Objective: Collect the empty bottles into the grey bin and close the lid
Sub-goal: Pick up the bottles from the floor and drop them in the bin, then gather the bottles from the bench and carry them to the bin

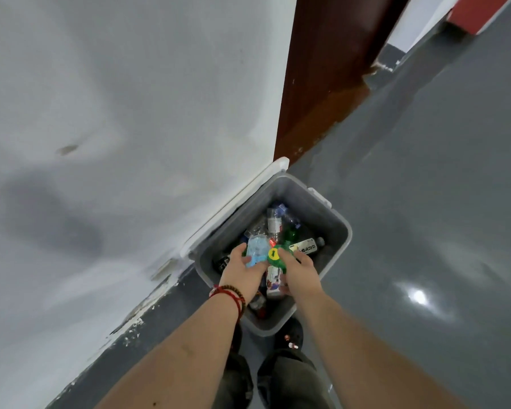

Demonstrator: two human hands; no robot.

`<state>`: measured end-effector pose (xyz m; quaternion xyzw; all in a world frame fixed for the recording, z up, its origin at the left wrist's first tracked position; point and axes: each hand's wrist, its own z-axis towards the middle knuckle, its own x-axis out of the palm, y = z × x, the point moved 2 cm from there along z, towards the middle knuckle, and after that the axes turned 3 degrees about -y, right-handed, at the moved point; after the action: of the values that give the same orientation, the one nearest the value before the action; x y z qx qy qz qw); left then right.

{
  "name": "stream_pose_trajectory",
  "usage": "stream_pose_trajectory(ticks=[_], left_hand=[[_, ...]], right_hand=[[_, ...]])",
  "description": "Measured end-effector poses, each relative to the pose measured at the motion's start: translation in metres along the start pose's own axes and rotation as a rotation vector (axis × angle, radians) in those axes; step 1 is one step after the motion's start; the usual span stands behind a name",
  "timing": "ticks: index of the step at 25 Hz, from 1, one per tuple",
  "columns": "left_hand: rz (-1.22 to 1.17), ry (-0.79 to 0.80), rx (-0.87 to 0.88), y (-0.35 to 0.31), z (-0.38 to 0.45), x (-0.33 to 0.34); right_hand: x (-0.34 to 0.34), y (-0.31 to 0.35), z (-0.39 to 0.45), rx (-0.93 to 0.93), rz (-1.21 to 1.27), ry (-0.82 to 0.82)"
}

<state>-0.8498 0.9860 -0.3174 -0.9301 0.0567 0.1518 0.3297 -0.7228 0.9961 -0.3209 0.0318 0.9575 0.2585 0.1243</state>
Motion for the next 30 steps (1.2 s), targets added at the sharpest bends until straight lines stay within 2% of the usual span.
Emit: stream_pose_trajectory(ticks=[5,8,13,18,22,26,30], left_hand=[[0.130,0.001,0.038,-0.002,-0.016,0.004],[0.204,0.001,0.137,-0.020,-0.026,0.000],[0.443,0.090,0.359,-0.056,-0.046,-0.006],[0.640,0.277,0.570,-0.068,-0.092,-0.007],[0.751,0.343,0.743,-0.077,-0.141,0.031],[0.836,0.610,0.970,-0.034,-0.254,0.103],[0.944,0.972,1.201,0.069,-0.415,0.166]], right_hand=[[-0.017,0.006,-0.014,-0.034,-0.048,0.001],[-0.036,0.015,-0.039,-0.117,-0.078,-0.028],[-0.062,0.018,-0.086,-0.297,-0.189,-0.264],[-0.080,-0.027,-0.155,-0.277,-0.060,-0.409],[-0.118,-0.071,-0.204,-0.254,0.094,-0.600],[-0.167,-0.150,-0.277,-0.228,0.259,-0.828],[-0.216,-0.293,-0.386,-0.088,0.454,-1.123]])
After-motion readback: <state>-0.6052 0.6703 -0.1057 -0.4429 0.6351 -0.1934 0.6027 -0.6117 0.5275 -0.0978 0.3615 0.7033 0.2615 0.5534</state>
